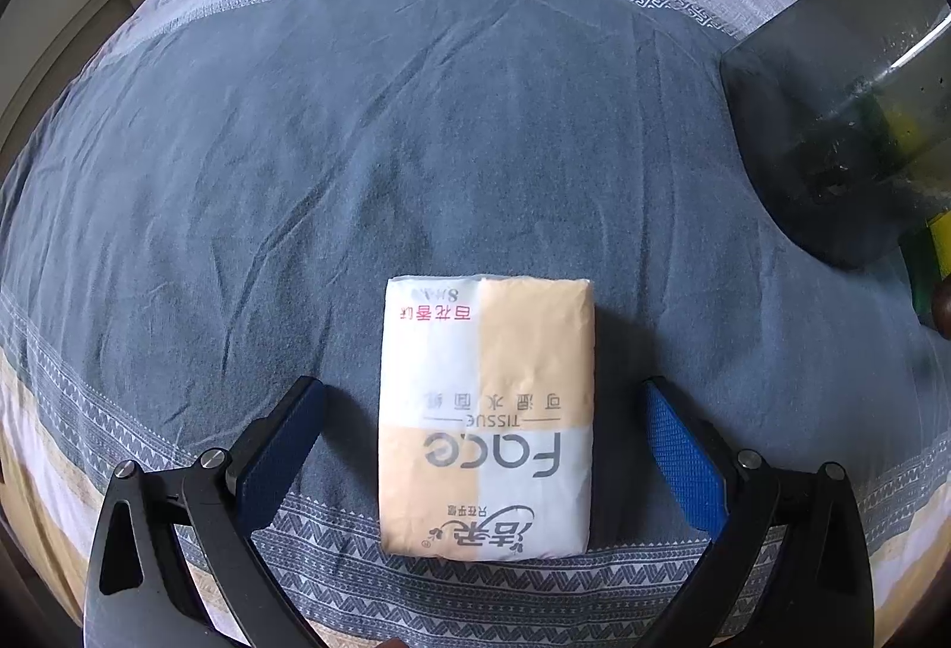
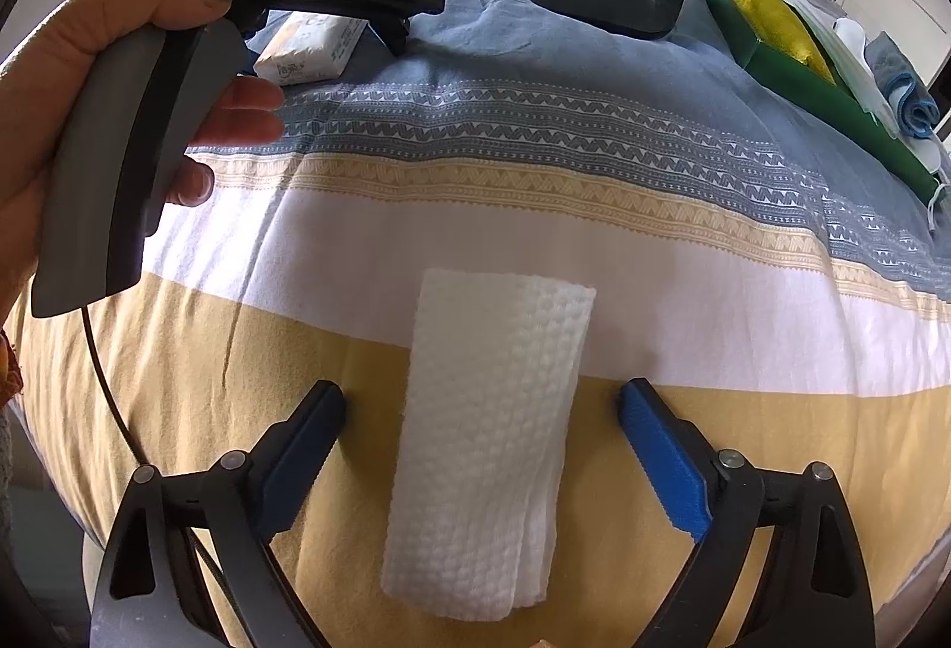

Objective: Organize soft objects
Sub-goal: 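Close left gripper on Face tissue pack while right gripper closes on white wipe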

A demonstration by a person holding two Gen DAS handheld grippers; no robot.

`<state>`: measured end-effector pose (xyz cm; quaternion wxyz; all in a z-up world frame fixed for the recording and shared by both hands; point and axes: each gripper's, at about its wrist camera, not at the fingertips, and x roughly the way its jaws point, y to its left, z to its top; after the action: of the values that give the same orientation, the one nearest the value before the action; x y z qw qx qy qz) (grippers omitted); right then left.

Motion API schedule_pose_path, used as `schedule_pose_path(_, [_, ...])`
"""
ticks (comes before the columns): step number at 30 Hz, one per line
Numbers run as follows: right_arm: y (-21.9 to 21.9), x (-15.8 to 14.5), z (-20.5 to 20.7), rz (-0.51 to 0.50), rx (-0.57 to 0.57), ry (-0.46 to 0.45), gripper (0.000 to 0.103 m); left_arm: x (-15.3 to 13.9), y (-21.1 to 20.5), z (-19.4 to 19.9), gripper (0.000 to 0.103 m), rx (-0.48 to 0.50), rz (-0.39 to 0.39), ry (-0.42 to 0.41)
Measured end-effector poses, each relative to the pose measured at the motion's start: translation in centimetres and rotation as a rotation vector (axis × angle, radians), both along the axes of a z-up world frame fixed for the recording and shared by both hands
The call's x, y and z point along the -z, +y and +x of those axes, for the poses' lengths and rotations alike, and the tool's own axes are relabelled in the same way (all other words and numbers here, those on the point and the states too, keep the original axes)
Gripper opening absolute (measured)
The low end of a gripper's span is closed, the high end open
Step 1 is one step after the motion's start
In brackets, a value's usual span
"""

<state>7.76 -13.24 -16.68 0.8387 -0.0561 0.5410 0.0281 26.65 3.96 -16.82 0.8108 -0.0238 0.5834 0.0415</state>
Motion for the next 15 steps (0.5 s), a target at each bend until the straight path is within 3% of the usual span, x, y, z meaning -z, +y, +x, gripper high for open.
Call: schedule_pose_path(15, [0.1, -0.1, -0.1, -0.033, -0.010, -0.002, 0.083, 0.5, 0.0, 1.2, 0.102, -0.004, 0.003, -0.008])
